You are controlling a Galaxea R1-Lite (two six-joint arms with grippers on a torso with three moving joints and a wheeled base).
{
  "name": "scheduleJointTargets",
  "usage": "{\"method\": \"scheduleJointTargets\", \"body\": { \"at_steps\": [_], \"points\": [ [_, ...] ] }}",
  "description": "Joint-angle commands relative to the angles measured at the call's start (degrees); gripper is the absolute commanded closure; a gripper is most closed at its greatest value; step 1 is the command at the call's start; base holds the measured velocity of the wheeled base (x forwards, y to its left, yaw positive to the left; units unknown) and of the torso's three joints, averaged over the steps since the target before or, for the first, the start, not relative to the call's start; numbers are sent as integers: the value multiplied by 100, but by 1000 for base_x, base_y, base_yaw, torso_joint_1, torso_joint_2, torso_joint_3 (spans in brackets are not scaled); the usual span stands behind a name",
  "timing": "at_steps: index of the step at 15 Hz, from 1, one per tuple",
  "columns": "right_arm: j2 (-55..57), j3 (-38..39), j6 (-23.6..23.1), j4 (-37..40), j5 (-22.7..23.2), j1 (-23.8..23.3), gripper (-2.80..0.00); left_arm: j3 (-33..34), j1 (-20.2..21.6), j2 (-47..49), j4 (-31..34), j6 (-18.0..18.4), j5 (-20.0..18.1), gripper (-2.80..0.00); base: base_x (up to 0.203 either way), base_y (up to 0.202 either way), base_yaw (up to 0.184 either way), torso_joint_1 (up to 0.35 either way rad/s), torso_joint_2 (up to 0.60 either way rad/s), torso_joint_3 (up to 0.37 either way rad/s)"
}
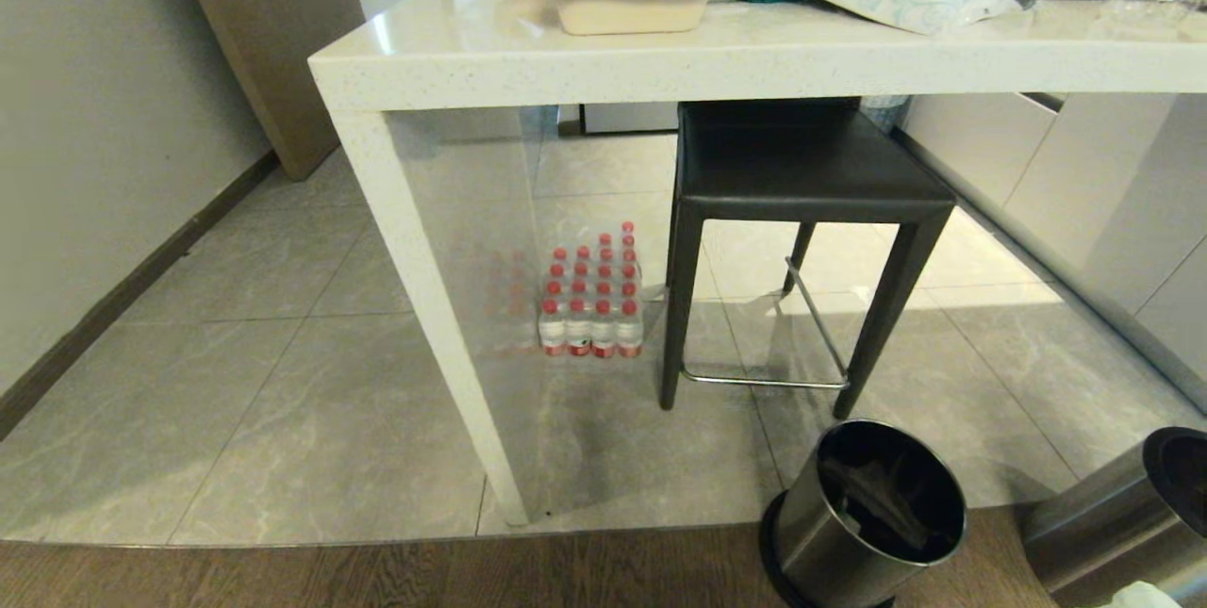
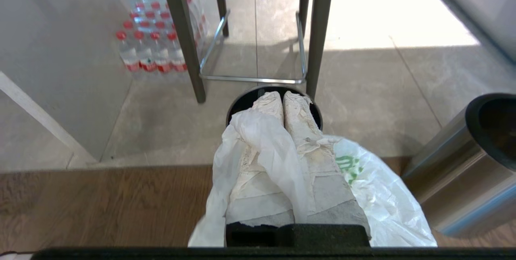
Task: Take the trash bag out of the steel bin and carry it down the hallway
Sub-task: Put the trash bag at the door
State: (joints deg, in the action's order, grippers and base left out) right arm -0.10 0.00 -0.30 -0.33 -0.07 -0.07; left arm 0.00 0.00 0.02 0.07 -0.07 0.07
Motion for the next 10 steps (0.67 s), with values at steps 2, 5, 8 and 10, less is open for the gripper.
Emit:
{"method": "scheduleJointTargets", "body": {
  "at_steps": [2, 5, 8, 10],
  "points": [
    [1, 0, -11, -2, -1, 7, 0, 0, 0, -2, -3, -1, 1, 0, 0, 0, 0, 4, -2, 209],
    [1, 0, 4, -2, -1, -1, 0, 0, 0, -2, -5, -1, 1, 0, 0, 0, 0, 1, 5, 197],
    [1, 0, 4, -2, -1, -1, 0, 0, 0, -2, 1, 25, -7, 0, 0, 0, 0, 4, -2, 68],
    [1, 0, 4, -2, -1, 3, 0, -7, 0, -2, 28, 34, -8, 0, 0, 0, 0, 2, 4, 17]
  ]
}}
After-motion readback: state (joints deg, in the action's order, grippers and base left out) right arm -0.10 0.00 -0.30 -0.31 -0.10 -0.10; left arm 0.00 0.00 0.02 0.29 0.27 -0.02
